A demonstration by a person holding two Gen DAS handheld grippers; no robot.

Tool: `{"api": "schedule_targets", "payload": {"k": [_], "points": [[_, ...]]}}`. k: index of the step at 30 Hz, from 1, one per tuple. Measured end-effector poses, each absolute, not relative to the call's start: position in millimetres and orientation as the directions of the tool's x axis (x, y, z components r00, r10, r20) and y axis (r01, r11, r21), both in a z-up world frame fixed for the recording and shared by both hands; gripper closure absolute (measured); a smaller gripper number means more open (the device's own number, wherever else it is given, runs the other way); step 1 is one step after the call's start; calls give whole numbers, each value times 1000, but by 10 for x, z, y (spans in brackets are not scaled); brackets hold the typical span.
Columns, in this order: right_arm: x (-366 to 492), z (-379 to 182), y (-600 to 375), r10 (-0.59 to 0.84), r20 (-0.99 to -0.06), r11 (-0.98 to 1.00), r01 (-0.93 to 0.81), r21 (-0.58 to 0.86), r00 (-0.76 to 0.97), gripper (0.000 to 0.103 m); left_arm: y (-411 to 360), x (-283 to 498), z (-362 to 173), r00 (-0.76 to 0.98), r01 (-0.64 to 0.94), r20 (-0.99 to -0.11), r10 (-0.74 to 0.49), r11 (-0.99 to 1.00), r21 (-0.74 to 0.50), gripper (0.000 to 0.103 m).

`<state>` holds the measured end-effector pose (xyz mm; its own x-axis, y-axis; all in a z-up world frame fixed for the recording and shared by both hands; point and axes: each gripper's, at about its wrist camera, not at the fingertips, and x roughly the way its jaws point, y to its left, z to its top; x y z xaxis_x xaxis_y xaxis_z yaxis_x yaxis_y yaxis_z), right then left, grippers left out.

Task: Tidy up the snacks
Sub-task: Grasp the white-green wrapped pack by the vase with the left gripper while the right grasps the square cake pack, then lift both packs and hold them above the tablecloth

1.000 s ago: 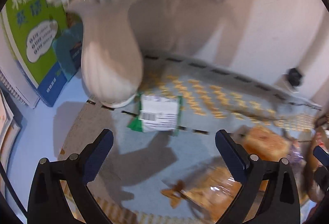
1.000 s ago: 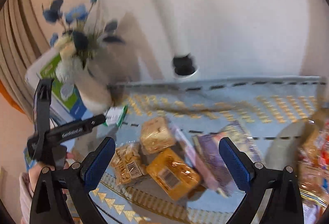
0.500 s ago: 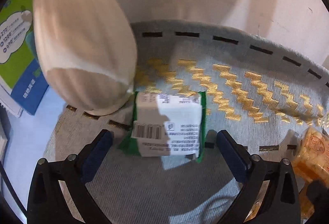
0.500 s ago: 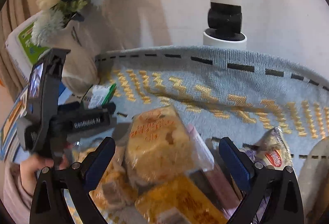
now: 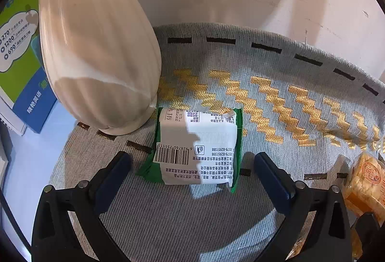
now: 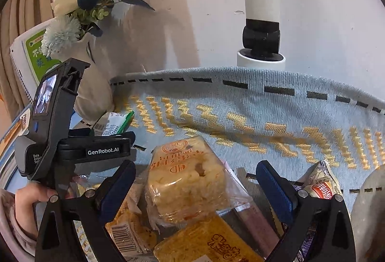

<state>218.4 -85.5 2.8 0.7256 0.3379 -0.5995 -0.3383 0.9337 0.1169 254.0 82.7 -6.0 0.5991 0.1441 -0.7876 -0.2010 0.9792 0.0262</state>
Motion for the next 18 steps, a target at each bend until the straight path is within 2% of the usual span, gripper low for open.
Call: {"api": "schedule_targets", "payload": {"k": [3, 5, 7, 11, 12, 13, 14, 15, 18], "points": [[2128, 41, -852, 338, -603, 931, -352, 99, 722, 3, 888, 2541, -76, 598, -206, -788, 148, 978, 28, 0], [2109, 45, -816, 346, -614, 922, -378, 83, 709, 8, 883, 2531, -81, 598, -207, -788, 149, 978, 27, 0], [2102, 39, -781, 341, -620, 920, -386, 66, 706, 24, 886, 2531, -80, 598, -206, -788, 147, 978, 27, 0], [2095, 43, -754, 349, -624, 916, -396, 69, 699, 36, 895, 2524, -89, 602, -202, -786, 139, 979, 18, 2], [2097, 57, -761, 352, -622, 915, -396, 73, 700, 48, 892, 2508, -77, 611, -201, -780, 137, 979, 14, 15], [2093, 73, -775, 369, -619, 910, -404, 90, 694, 54, 897, 2494, -57, 624, -206, -768, 143, 979, 15, 26], [2086, 88, -788, 379, -613, 909, -403, 106, 693, 55, 914, 2495, -36, 638, -205, -757, 140, 979, 8, 46], [2081, 102, -789, 384, -611, 908, -402, 115, 693, 56, 913, 2484, -30, 649, -183, -753, 109, 983, -15, 51], [2053, 128, -847, 415, -594, 900, -407, 156, 689, 56, 950, 2453, -24, 662, -171, -746, 73, 984, -55, 54]]}}
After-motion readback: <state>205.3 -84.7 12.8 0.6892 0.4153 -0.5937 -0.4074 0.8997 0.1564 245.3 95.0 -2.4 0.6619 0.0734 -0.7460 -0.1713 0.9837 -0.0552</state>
